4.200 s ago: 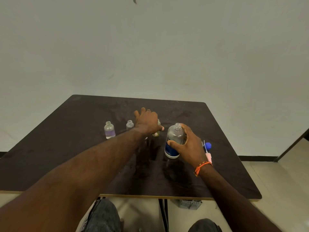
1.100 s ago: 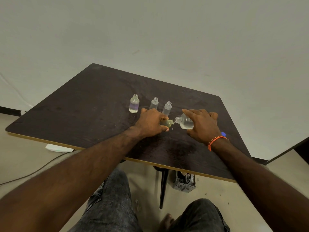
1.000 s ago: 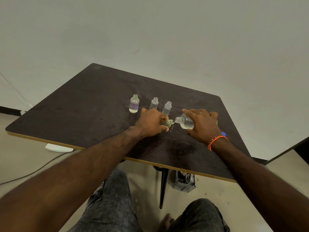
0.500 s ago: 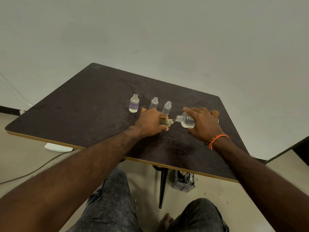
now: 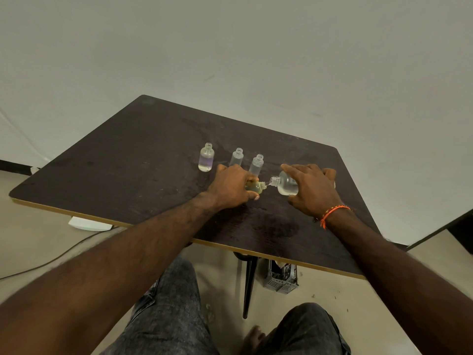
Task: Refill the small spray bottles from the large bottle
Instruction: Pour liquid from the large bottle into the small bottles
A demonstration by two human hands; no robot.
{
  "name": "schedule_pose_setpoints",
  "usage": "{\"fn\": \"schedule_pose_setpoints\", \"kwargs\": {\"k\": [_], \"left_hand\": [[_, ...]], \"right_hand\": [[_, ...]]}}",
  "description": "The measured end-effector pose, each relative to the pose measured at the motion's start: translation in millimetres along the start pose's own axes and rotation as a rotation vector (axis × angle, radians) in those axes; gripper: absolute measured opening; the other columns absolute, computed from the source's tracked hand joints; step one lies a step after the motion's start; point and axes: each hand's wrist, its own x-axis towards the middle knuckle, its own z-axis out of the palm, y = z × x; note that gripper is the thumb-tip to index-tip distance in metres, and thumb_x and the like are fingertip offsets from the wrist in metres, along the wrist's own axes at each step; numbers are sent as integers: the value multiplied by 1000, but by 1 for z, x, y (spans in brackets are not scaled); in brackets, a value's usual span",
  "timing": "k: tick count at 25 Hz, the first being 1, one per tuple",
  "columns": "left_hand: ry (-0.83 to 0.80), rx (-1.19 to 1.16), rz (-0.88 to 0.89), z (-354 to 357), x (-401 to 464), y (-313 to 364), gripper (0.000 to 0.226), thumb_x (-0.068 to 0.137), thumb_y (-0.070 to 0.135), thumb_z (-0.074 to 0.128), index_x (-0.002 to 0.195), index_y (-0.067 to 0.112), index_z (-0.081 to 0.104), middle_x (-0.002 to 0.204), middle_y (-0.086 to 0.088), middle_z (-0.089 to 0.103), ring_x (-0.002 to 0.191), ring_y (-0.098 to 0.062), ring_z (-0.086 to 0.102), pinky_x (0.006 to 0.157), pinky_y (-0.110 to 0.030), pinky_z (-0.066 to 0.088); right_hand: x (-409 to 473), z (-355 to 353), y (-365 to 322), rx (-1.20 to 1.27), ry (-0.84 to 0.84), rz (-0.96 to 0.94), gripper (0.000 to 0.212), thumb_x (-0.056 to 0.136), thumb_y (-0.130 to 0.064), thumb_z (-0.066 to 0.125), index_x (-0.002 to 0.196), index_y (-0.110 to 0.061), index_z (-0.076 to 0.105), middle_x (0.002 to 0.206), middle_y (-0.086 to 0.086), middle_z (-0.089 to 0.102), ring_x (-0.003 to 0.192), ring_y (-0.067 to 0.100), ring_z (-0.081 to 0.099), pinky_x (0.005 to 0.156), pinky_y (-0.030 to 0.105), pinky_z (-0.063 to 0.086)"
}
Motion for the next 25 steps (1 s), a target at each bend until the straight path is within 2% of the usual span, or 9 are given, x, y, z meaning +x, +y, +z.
{"fn": "schedule_pose_setpoints", "kwargs": {"k": [19, 25], "left_hand": [[6, -42, 6, 2, 0, -2, 54, 85, 50, 82, 133, 26, 72, 117, 7, 76, 113, -15, 64, 105, -44, 34], [34, -90, 5, 1, -1, -6, 43, 83, 49, 83, 119, 27, 77, 103, 9, 77, 100, -13, 66, 102, -47, 39]], "right_hand": [[0, -2, -5, 7, -24, 3, 84, 76, -36, 75, 151, -32, 39, 148, -5, 51, 130, 25, 46, 96, 46, 27], [-1, -1, -8, 50, -31, 12, 83, 76, -36, 75, 151, -31, 40, 149, -4, 51, 131, 25, 46, 96, 45, 25]]}}
